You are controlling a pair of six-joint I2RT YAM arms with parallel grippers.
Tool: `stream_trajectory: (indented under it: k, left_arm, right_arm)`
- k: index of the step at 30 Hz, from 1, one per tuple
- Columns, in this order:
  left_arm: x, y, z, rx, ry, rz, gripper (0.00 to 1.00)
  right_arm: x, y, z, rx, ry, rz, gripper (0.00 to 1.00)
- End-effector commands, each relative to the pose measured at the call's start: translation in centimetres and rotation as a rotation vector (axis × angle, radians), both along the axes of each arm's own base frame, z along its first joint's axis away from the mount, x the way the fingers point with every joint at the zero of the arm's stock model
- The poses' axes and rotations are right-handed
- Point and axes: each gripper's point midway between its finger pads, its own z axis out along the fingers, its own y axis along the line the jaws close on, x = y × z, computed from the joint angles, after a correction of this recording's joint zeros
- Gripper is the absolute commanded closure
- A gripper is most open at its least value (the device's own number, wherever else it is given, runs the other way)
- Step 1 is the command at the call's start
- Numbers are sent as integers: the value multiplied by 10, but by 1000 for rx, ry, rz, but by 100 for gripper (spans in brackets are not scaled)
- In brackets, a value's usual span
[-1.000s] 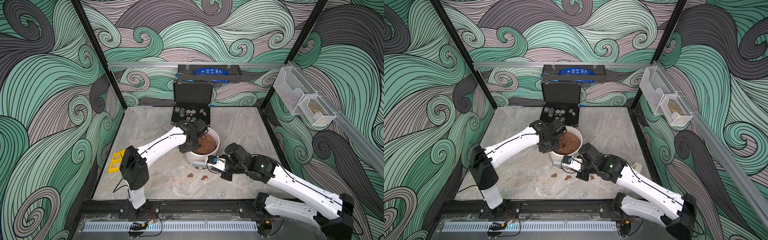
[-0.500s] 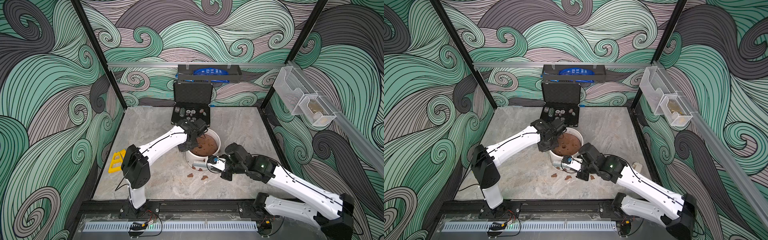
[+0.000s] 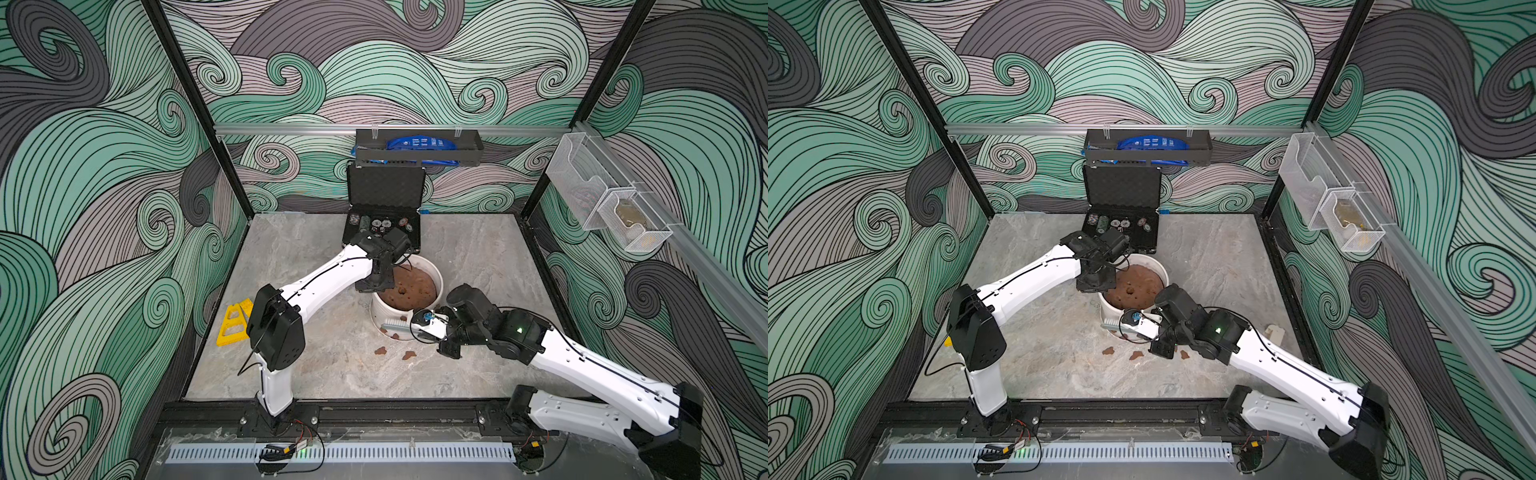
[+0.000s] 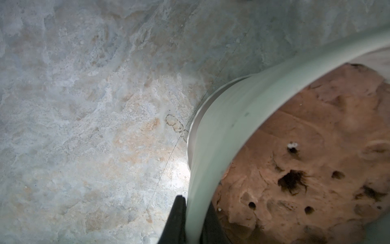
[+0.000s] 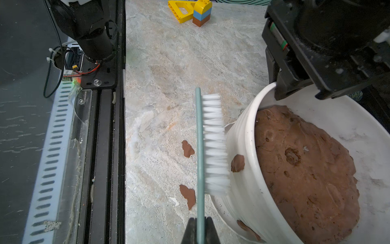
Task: Scrub the dried mud off the ceramic pot
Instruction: Brush off the soil from the pot.
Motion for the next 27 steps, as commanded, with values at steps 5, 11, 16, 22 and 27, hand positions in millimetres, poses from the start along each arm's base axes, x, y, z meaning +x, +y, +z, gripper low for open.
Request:
stream_trajectory:
  k: [5,11,16,22,27]
  left_arm:
    - [8,-12,-13,9,16,-172,89]
    - [8,-11,-12,6,17,-179,89]
    - [10,-9,-10,4,11,-173,88]
    - [11,-7,-11,5,13,-175,89]
    - [15,-5,-8,11,1,-185,89]
  right_arm:
    - [23,-7,-3,-15,-38,-113,100]
    - [27,-10,-15,-64,0,-132,100]
    - [26,-14,-21,-98,12,-134,100]
    - [31,-25,-35,-165,9,-177,100]
    - [20,-24,-39,-177,22,-135,100]
